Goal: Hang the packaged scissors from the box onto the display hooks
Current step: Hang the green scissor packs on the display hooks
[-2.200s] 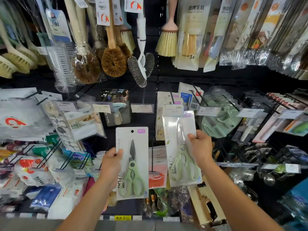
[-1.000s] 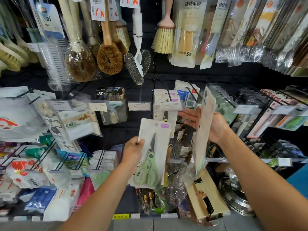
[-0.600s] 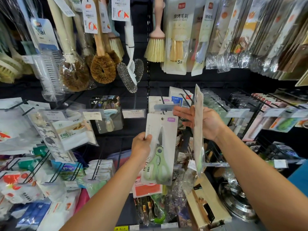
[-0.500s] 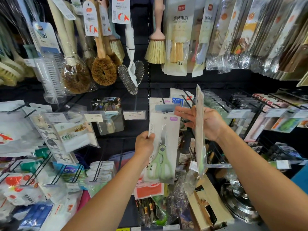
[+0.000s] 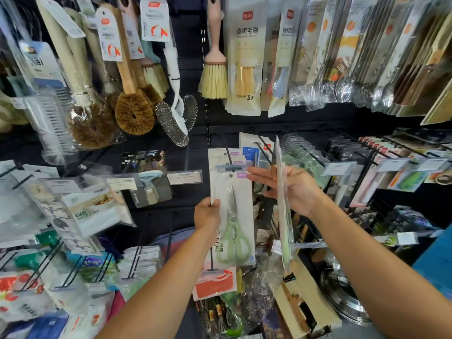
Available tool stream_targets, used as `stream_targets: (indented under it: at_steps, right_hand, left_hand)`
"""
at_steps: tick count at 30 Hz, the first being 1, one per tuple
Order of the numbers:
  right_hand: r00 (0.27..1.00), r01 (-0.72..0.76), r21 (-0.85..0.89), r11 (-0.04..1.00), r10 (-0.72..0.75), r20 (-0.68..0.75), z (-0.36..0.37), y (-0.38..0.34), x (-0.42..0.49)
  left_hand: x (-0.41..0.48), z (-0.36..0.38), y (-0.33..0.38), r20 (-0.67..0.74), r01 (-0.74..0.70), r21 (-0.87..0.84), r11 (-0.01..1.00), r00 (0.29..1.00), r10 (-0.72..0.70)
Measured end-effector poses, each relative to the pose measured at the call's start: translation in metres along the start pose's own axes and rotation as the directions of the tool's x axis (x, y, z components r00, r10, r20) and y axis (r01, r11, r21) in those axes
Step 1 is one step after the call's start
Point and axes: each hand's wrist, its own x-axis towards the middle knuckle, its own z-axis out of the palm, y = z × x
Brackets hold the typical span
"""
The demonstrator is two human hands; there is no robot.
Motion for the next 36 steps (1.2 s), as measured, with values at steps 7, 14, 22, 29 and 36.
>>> stream_targets:
  at_steps: [7,14,22,29,36]
  right_hand:
    - [0.996,-0.055,0.031,0.998,0.057,-0.074,-0.027,0.032,0.006]
    - [0.977,-0.127,-0.059,0.99,0.115,-0.179,-0.032,0.055,-0.008]
    - [0.93,-0.19,-0.097,0.977,0.148,-0.336,-0.037,0.072,-0.044]
    - [0.865,-0.254,-0.139,0.957,0.161,-0.476,-0.046,0.093,-0.062]
    - [0.774,-0.336,-0.262,0.904,0.107,-0.624,-0.027,0.116,-0.047]
  left_hand:
    - [0.021,0.008,0.005,0.0,0.065,0.002,0.998,0.998,-0.065]
    - [0.046,0.015,0.016,0.003,0.127,0.069,0.99,0.992,-0.127]
    - [0.062,0.014,0.028,0.053,0.218,0.105,0.97,0.973,-0.225]
    - [0.053,0.006,0.031,0.106,0.203,0.124,0.971,0.971,-0.216]
    - [0.02,-0.029,-0.001,0.128,0.234,0.198,0.952,0.957,-0.262]
